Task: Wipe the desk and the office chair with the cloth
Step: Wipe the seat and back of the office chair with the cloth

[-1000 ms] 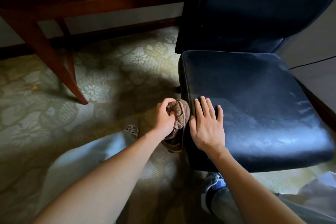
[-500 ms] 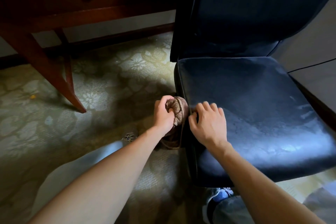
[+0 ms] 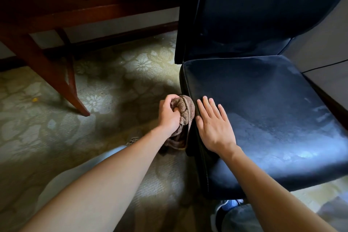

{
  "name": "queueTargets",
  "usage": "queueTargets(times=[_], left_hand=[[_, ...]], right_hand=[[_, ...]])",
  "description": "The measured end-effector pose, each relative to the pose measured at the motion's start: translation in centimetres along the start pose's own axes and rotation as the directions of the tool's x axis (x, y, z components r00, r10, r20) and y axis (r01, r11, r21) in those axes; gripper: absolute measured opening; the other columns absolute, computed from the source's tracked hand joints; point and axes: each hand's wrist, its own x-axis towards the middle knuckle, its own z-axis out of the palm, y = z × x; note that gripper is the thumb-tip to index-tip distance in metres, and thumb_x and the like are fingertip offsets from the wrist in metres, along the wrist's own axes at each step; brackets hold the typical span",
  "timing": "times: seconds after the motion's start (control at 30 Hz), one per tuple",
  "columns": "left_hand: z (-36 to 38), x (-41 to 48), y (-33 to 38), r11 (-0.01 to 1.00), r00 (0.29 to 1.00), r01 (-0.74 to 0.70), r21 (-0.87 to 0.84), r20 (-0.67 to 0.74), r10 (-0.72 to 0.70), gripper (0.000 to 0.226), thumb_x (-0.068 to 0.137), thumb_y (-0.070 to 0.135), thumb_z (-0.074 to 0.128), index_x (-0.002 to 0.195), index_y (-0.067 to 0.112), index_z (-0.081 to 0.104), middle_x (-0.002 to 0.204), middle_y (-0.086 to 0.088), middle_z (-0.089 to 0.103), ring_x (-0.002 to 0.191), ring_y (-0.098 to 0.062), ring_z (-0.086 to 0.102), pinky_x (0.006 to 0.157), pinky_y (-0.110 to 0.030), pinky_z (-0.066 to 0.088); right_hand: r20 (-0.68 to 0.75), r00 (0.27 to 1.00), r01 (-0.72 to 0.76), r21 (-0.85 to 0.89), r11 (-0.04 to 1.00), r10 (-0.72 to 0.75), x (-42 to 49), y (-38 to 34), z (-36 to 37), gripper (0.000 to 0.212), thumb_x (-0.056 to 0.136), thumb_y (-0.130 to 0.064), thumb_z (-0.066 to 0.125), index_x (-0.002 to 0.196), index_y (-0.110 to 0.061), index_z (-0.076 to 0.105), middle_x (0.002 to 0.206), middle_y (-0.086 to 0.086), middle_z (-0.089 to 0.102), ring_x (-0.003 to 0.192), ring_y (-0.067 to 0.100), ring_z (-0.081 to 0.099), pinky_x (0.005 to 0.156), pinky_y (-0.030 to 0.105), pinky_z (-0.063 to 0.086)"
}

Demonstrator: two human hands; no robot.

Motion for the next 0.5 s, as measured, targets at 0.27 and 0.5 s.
queueTargets(times=[0.27, 0.5], left_hand=[[0.3, -0.8, -0.4, 0.999, 1.000, 0.006, -0.035, 0.018, -0.005, 0.039, 0.094, -0.005, 0.051, 0.106, 0.031, 0.060, 0.121, -0.003, 0.048, 0.105, -0.015, 0.055, 0.091, -0.023, 0.043], [0.4, -1.2, -0.7, 0.998, 1.000, 0.017, -0.064, 0.010, -0.016, 0.042, 0.093, -0.008, 0.050, 0.107, 0.030, 0.060, 0.123, -0.003, 0.047, 0.110, -0.019, 0.056, 0.099, -0.030, 0.049]], right_hand=[[0.003, 0.999, 0.049, 0.062, 0.997, -0.050, -2.5, 1.4, -0.5, 0.058, 0.106, -0.044, 0.016, 0.157, -0.021, 0.031, 0.165, -0.001, 0.024, 0.154, 0.016, 0.015, 0.126, 0.038, 0.009], [-0.150, 0.986, -0.062, 0.111, 0.992, 0.078, 0.1, -0.6, -1.9, 0.040, 0.099, -0.035, 0.043, 0.129, -0.013, 0.057, 0.128, 0.006, 0.057, 0.120, 0.030, 0.050, 0.105, 0.041, 0.034]])
